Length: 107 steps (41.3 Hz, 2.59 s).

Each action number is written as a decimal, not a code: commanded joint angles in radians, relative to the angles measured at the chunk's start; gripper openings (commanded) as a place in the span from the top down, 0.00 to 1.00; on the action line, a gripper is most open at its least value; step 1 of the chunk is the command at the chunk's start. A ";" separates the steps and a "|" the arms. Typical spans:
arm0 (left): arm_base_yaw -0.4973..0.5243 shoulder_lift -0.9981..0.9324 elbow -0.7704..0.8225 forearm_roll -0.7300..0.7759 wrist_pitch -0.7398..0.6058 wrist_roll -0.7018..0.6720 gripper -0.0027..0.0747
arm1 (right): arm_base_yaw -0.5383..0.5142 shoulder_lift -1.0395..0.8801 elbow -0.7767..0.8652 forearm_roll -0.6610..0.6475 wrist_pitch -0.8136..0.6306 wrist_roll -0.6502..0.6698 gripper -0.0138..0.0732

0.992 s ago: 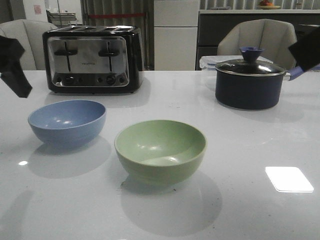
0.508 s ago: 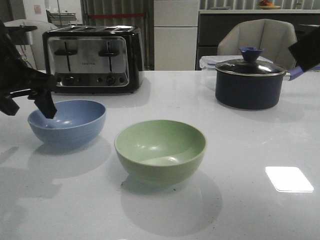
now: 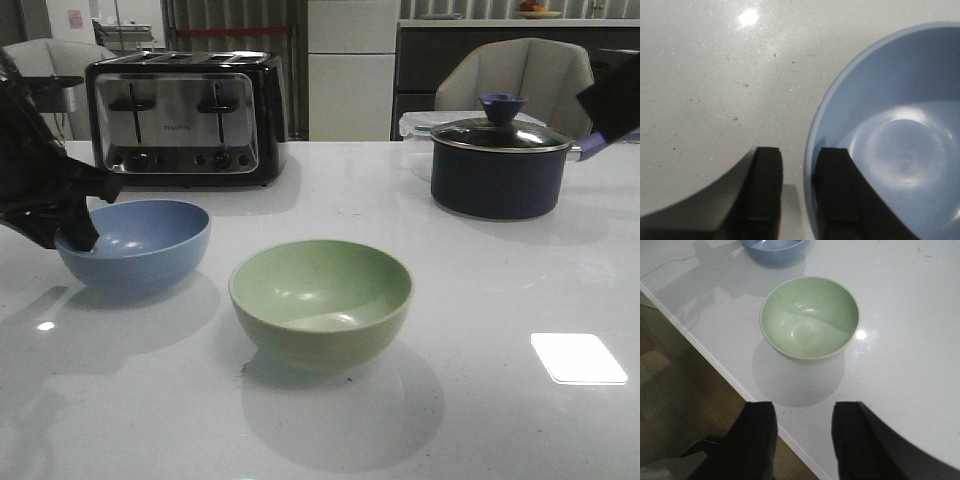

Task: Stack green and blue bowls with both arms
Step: 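Lower the left gripper and grasp the light blue bowl's rim, then lift the blue bowl with the left gripper over the green bowl, then lower the blue bowl into the green bowl, release, raise left gripper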

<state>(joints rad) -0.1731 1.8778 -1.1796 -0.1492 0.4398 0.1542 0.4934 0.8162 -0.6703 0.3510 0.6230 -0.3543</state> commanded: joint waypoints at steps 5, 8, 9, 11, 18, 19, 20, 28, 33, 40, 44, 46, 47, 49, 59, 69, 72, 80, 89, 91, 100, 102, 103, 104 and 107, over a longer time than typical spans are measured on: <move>-0.006 -0.067 -0.031 -0.009 -0.017 0.000 0.84 | 0.000 0.000 -0.028 0.007 -0.058 -0.014 0.38; -0.006 -0.096 -0.031 -0.009 0.003 0.000 0.85 | 0.000 0.000 -0.028 0.007 -0.058 -0.014 0.38; -0.006 -0.111 -0.031 -0.012 0.008 0.000 0.85 | 0.000 0.000 -0.028 0.007 -0.058 -0.014 0.38; -0.006 -0.136 -0.031 -0.021 0.024 0.000 0.85 | 0.000 0.000 -0.028 0.007 -0.058 -0.014 0.38; -0.039 -0.237 -0.071 -0.043 0.134 0.046 0.85 | 0.000 0.000 -0.028 0.007 -0.058 -0.014 0.38; -0.050 -0.243 -0.085 -0.045 0.165 0.052 0.85 | 0.000 0.000 -0.028 0.007 -0.058 -0.014 0.38; -0.061 -0.245 -0.107 -0.045 0.200 0.052 0.85 | 0.000 0.000 -0.028 0.007 -0.058 -0.014 0.38; -0.187 -0.247 -0.234 -0.061 0.347 0.052 0.85 | 0.000 0.000 -0.028 0.007 -0.058 -0.014 0.38; -0.274 -0.245 -0.250 -0.083 0.312 0.052 0.85 | 0.000 0.000 -0.028 0.007 -0.058 -0.014 0.38; -0.370 -0.226 -0.250 -0.093 0.290 0.052 0.85 | 0.000 0.000 -0.028 0.007 -0.058 -0.014 0.38; -0.408 -0.198 -0.250 -0.093 0.277 0.052 0.85 | 0.000 0.000 -0.028 0.007 -0.058 -0.014 0.38; -0.417 -0.182 -0.250 -0.093 0.273 0.052 0.85 | 0.000 0.000 -0.028 0.007 -0.058 -0.014 0.38; -0.424 -0.173 -0.250 -0.093 0.266 0.052 0.85 | 0.000 0.000 -0.028 0.007 -0.058 -0.014 0.38; -0.429 -0.158 -0.250 -0.093 0.260 0.052 0.85 | 0.000 0.000 -0.028 0.007 -0.058 -0.014 0.38; -0.431 -0.075 -0.250 -0.103 0.256 0.052 0.85 | 0.000 0.000 -0.028 0.007 -0.058 -0.014 0.38; -0.431 -0.023 -0.250 -0.089 0.233 0.052 0.85 | 0.000 0.000 -0.028 0.007 -0.058 -0.014 0.38; -0.431 -0.020 -0.250 -0.089 0.233 0.052 0.85 | 0.000 0.000 -0.028 0.007 -0.058 -0.014 0.38; -0.431 -0.020 -0.250 -0.089 0.237 0.052 0.69 | 0.000 0.000 -0.028 0.007 -0.058 -0.014 0.38; -0.431 -0.056 -0.250 -0.076 0.243 0.052 0.46 | 0.000 0.000 -0.028 0.007 -0.058 -0.014 0.38; -0.431 -0.084 -0.250 -0.062 0.243 0.052 0.46 | 0.000 0.000 -0.028 0.007 -0.058 -0.014 0.38; -0.433 -0.243 -0.236 -0.040 0.297 0.052 0.46 | 0.000 0.000 -0.028 0.007 -0.058 -0.014 0.38; -0.437 -0.282 -0.215 -0.040 0.295 0.052 0.46 | 0.000 0.000 -0.028 0.007 -0.058 -0.014 0.38; -0.442 -0.309 -0.204 -0.040 0.292 0.052 0.46 | 0.000 0.000 -0.028 0.007 -0.058 -0.014 0.38; -0.448 -0.330 -0.187 -0.040 0.291 0.052 0.46 | 0.000 0.000 -0.028 0.007 -0.058 -0.014 0.38; -0.468 -0.401 -0.135 -0.040 0.282 0.052 0.46 | 0.000 0.000 -0.028 0.007 -0.058 -0.014 0.38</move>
<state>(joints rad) -0.6147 1.5868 -1.3325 -0.1782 0.7596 0.2071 0.4934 0.8162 -0.6703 0.3510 0.6230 -0.3543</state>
